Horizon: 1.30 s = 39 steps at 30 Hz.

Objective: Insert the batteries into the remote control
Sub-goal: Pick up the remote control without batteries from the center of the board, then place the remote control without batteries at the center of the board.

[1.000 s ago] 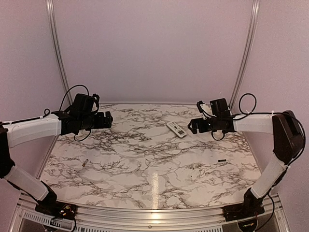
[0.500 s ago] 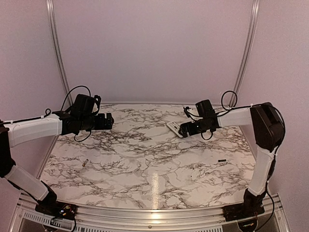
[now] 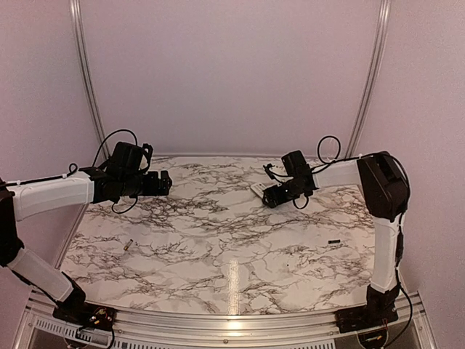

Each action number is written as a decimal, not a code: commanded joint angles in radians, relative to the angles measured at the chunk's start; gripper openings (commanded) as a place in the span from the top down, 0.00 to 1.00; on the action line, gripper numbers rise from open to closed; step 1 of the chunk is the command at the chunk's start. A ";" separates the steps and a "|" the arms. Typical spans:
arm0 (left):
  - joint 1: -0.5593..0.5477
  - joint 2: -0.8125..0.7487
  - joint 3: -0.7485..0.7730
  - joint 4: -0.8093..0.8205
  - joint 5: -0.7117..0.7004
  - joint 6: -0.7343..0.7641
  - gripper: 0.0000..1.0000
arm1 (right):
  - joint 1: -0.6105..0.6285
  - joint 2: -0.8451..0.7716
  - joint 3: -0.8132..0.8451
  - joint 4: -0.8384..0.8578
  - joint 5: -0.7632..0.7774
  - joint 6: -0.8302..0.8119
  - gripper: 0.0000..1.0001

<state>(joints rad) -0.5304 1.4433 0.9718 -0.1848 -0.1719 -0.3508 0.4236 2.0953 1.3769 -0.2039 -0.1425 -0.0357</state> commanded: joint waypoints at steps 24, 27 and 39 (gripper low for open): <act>-0.002 -0.044 -0.002 0.005 -0.003 -0.009 0.01 | 0.387 0.014 0.102 -0.121 -0.025 -0.064 0.61; -0.002 -0.044 -0.002 0.005 -0.005 -0.007 0.01 | 0.447 0.010 0.099 -0.135 -0.029 -0.070 0.62; -0.002 -0.042 -0.012 0.008 0.015 -0.001 0.01 | 0.524 -0.113 -0.052 -0.163 -0.068 -0.107 0.34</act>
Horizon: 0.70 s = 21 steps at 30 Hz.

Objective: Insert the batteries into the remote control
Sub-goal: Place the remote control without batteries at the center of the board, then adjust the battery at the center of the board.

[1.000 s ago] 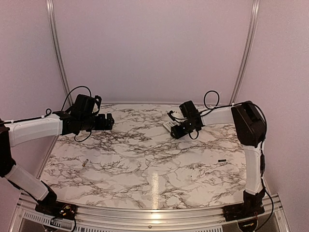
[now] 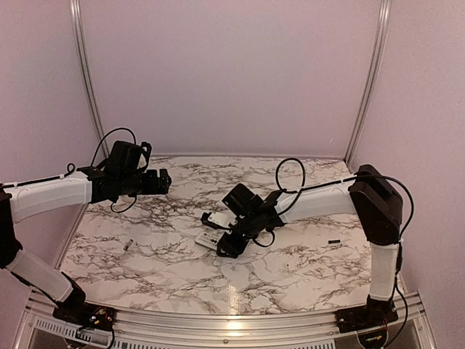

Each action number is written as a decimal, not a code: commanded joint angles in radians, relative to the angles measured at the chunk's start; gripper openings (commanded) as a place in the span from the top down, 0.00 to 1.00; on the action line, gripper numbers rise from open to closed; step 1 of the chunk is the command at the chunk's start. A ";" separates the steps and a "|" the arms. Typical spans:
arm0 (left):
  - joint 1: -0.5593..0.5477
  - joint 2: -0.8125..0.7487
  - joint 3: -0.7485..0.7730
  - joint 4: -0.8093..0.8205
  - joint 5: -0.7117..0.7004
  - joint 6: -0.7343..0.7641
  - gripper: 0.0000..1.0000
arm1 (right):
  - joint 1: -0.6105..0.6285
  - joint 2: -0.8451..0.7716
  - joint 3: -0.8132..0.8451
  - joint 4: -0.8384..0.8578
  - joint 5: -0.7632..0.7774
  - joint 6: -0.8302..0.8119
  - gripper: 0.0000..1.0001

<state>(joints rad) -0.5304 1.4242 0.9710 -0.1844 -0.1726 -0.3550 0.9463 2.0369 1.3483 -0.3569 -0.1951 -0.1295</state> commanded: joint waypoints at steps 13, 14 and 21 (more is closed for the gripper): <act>-0.050 0.063 -0.028 0.042 0.440 0.185 0.01 | -0.154 -0.383 -0.257 0.018 0.033 0.270 0.01; -0.067 0.076 -0.024 0.038 0.446 0.203 0.01 | -0.179 -0.428 -0.297 0.021 0.041 0.306 0.01; -0.162 0.186 0.047 0.002 0.414 0.267 0.01 | -0.342 -0.675 -0.506 -0.096 0.131 0.528 0.09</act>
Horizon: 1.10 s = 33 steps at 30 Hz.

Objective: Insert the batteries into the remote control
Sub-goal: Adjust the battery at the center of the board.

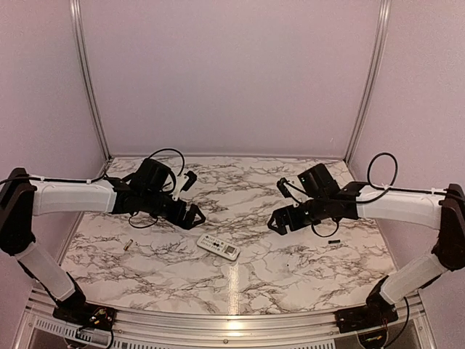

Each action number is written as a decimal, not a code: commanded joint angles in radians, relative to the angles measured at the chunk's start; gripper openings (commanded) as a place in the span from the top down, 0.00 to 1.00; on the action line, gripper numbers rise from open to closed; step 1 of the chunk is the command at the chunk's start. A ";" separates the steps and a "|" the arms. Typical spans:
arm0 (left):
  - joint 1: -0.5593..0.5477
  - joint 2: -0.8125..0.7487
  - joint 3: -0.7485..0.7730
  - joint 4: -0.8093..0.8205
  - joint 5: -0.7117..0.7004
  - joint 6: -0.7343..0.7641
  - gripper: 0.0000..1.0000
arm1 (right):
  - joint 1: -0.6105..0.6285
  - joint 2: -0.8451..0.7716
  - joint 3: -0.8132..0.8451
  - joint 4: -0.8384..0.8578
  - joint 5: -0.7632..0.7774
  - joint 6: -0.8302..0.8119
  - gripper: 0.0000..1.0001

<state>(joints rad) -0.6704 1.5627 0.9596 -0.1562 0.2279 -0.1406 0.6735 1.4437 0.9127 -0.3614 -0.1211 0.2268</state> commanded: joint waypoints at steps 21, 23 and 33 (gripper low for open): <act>-0.031 0.078 0.103 0.075 0.031 0.014 0.01 | -0.434 -0.246 -0.260 -0.286 0.285 0.403 0.15; -0.031 0.083 0.103 0.077 0.029 0.019 0.01 | -0.440 -0.222 -0.262 -0.272 0.291 0.395 0.16; -0.031 0.108 0.108 0.081 0.032 0.027 0.01 | -0.458 -0.112 -0.268 -0.178 0.242 0.349 0.32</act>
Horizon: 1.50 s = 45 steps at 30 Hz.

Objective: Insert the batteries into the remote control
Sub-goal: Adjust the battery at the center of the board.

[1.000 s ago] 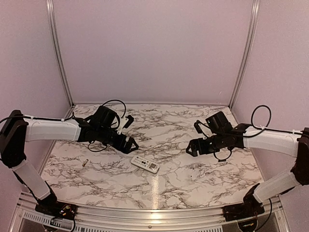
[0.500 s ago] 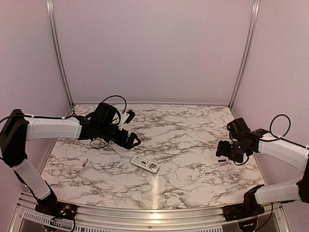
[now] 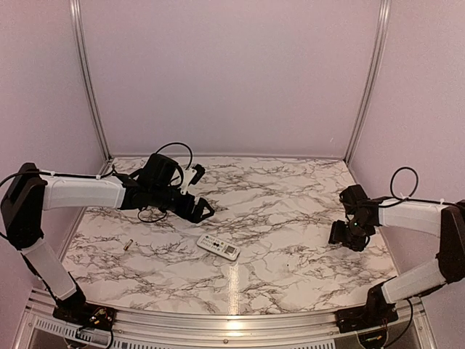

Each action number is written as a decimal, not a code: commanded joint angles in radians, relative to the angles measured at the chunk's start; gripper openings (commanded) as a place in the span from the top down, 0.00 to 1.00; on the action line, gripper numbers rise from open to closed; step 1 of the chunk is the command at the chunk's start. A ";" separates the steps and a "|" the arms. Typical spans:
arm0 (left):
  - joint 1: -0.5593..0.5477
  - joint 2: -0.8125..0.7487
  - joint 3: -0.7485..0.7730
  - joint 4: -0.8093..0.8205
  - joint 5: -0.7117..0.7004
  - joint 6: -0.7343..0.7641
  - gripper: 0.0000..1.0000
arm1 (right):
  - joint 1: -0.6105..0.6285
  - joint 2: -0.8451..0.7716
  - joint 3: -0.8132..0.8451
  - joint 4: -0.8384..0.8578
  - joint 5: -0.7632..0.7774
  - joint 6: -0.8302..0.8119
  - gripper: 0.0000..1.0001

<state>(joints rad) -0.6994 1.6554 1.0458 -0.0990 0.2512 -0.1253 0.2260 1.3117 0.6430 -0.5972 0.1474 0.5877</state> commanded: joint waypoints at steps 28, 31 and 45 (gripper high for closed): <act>-0.002 0.026 0.021 0.016 -0.023 0.026 0.01 | -0.010 0.180 0.042 0.155 -0.116 -0.015 0.61; -0.002 0.028 0.022 0.020 -0.021 0.027 0.01 | -0.001 0.174 0.018 0.173 -0.136 -0.036 0.65; -0.002 0.024 0.030 0.005 -0.035 0.026 0.01 | 0.095 0.222 0.001 0.187 -0.247 -0.042 0.73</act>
<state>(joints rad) -0.6994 1.6730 1.0515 -0.0872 0.2283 -0.1085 0.2543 1.4815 0.6819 -0.3519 -0.0090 0.5228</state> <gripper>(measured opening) 0.989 0.257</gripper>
